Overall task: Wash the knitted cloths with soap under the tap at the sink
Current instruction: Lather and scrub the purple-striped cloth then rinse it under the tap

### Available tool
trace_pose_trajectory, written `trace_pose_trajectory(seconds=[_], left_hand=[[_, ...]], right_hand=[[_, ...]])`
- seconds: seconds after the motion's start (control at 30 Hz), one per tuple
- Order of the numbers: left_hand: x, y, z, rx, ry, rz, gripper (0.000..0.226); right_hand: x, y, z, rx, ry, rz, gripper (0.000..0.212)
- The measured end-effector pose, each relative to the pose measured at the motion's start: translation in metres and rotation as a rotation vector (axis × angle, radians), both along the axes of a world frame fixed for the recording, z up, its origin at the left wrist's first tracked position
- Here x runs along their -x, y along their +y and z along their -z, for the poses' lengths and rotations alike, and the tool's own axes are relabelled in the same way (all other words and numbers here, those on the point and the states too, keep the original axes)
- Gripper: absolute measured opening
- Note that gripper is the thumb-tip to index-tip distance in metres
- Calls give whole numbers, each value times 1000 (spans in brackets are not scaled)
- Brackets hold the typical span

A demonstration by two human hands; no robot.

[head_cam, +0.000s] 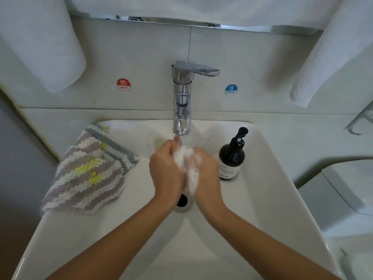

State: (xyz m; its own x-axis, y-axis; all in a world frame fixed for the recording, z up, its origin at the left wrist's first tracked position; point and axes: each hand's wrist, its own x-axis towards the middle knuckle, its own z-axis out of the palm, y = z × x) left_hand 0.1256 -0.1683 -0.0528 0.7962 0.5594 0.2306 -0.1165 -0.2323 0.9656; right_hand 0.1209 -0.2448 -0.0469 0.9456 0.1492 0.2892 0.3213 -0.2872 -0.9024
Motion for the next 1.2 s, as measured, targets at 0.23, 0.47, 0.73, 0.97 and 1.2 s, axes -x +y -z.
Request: trace_pose_trajectory(seconds=[0.23, 0.47, 0.73, 0.97, 1.2], left_hand=[[-8, 31, 0, -47, -31, -39, 50], [-9, 54, 1, -243, -75, -121, 51], [2, 21, -8, -23, 29, 91, 29], [27, -23, -9, -3, -96, 209, 40], [11, -7, 0, 36, -16, 92, 35]], right_hand=[[-2, 6, -3, -66, 32, -85, 34], [-8, -5, -1, 15, 13, -99, 39], [-22, -6, 4, 75, -67, 19, 14], [-27, 5, -8, -422, 188, 214, 37], [-5, 6, 3, -230, 153, 64, 35]])
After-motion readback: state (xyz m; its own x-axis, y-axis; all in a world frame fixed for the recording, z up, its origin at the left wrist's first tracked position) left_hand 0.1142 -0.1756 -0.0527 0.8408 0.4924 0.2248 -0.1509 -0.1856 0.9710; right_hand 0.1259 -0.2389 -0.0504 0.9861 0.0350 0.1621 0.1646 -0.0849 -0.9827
